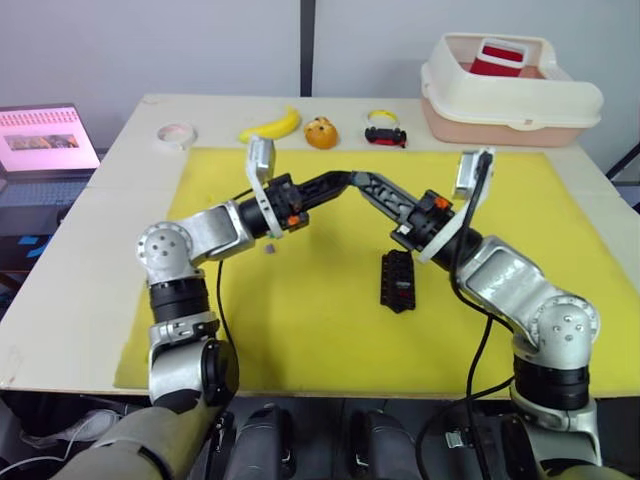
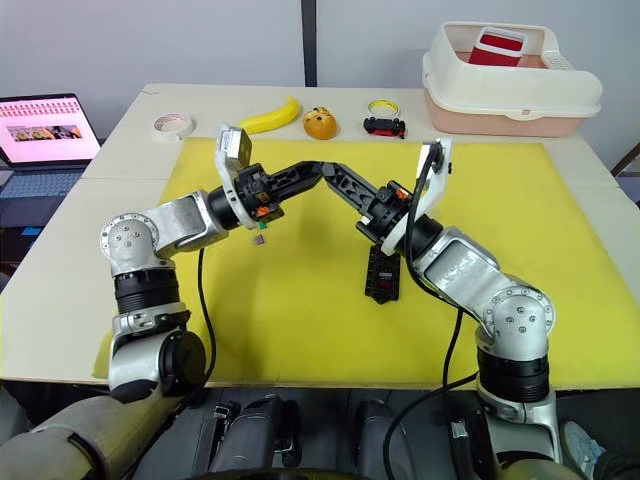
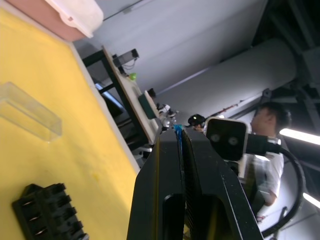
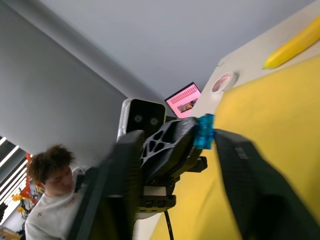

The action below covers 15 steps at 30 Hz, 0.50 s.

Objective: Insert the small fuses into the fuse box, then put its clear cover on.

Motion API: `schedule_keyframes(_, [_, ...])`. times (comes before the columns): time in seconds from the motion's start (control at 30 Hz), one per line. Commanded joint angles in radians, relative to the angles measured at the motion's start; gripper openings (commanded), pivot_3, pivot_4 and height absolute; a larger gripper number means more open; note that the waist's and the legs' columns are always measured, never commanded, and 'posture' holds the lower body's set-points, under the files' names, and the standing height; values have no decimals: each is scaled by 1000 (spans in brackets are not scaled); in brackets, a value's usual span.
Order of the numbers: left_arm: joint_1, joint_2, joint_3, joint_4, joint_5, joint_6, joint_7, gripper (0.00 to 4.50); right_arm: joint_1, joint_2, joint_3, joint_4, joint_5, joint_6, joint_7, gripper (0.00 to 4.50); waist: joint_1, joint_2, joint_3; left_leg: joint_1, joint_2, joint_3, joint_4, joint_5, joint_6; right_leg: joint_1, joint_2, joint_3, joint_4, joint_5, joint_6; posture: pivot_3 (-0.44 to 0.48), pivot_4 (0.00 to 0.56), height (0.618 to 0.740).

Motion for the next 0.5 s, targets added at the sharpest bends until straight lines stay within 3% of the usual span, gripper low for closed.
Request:
schedule_keyframes(0.03, [-5, 11, -10, -2, -34, -21, -7, 0, 5, -19, -23, -35, 33, -12, 12, 3522, 0, 0, 0, 0, 0, 0, 0, 0, 0, 0, 0, 0, 0, 0, 0, 0, 150, 740])
schedule_keyframes(0.5, [25, 38, -67, 18, -15, -63, -90, 0, 1, -6, 1, -27, 11, -30, -5, 3522, -1, 0, 0, 0, 0, 0, -1, 0, 0, 0, 0, 0, -1, 0, 0, 0, 150, 740])
